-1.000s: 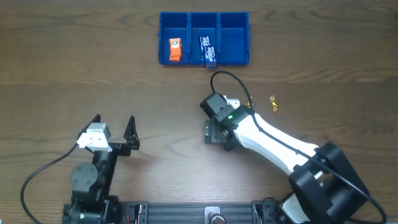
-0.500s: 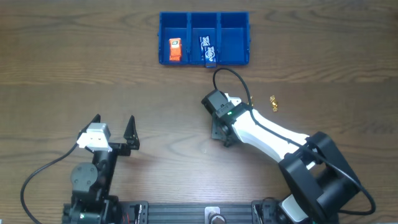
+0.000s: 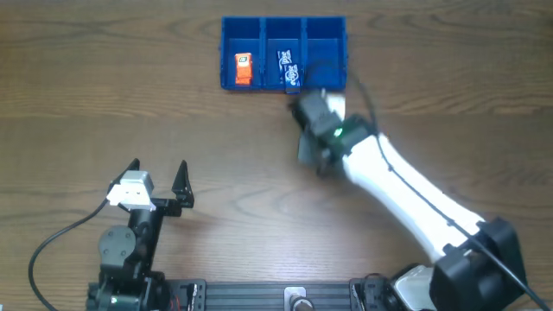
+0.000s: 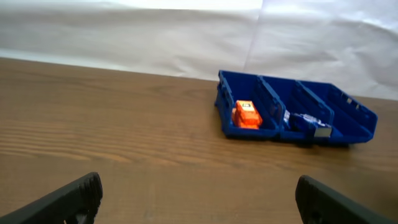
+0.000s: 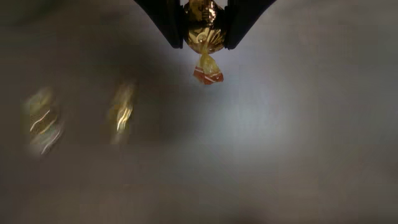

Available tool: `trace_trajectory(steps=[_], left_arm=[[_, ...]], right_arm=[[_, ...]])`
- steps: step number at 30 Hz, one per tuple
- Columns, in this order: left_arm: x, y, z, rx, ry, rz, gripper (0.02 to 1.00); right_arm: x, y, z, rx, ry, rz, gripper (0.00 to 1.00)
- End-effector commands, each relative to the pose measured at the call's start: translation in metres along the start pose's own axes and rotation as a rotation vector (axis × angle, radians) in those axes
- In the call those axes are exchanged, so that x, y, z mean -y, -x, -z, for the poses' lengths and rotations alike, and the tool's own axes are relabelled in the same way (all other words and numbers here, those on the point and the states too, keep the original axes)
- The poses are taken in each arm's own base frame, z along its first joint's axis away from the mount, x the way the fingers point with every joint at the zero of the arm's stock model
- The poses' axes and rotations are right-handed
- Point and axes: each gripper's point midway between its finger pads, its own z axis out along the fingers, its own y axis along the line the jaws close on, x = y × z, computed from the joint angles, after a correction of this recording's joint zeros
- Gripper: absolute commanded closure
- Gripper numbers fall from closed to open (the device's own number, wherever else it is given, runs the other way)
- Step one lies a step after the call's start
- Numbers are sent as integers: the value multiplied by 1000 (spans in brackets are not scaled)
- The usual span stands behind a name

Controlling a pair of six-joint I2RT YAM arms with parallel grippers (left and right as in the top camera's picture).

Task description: Sort Candies Into Trays

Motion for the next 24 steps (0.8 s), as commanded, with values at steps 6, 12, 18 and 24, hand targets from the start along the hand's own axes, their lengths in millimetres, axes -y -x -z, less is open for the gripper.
trace_trajectory(steps=[6,12,18,24], left_arm=[[-2,-16,-1,-50,2,-13,20],[-2,-16,-1,-50,2,-13,23],[-2,-16,-1,-50,2,-13,20],[-2,-16,-1,-50,2,-13,20]], right_arm=[[8,181,-19,231,-103,53,796],[19,171,-83,135,-129,42,787],[18,173,-90,141,-127,45,562],[16,172,-76,143,-124,57,286]])
